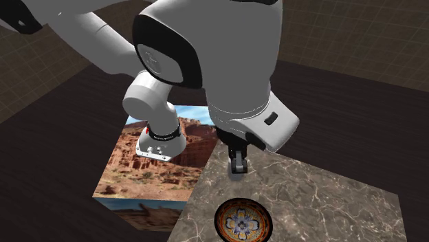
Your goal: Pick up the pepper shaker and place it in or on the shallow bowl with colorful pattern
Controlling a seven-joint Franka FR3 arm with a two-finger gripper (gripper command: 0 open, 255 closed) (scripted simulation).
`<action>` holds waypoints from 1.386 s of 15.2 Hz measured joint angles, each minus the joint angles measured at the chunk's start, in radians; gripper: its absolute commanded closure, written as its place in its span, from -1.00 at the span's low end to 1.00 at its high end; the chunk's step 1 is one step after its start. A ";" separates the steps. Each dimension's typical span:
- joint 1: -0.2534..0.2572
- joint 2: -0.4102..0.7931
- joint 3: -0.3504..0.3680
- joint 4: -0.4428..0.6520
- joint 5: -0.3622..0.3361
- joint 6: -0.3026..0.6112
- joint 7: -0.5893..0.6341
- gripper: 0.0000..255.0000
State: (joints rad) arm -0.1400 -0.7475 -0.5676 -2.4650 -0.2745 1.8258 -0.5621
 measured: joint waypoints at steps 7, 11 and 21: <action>0.086 0.237 -0.162 0.257 0.048 -0.002 -0.146 1.00; 0.095 0.267 -0.189 0.239 0.053 0.046 -0.162 1.00; 0.101 0.302 -0.236 0.133 0.049 0.185 -0.180 1.00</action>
State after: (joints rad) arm -0.0394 -0.4453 -0.8033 -2.3319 -0.2256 2.0111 -0.7417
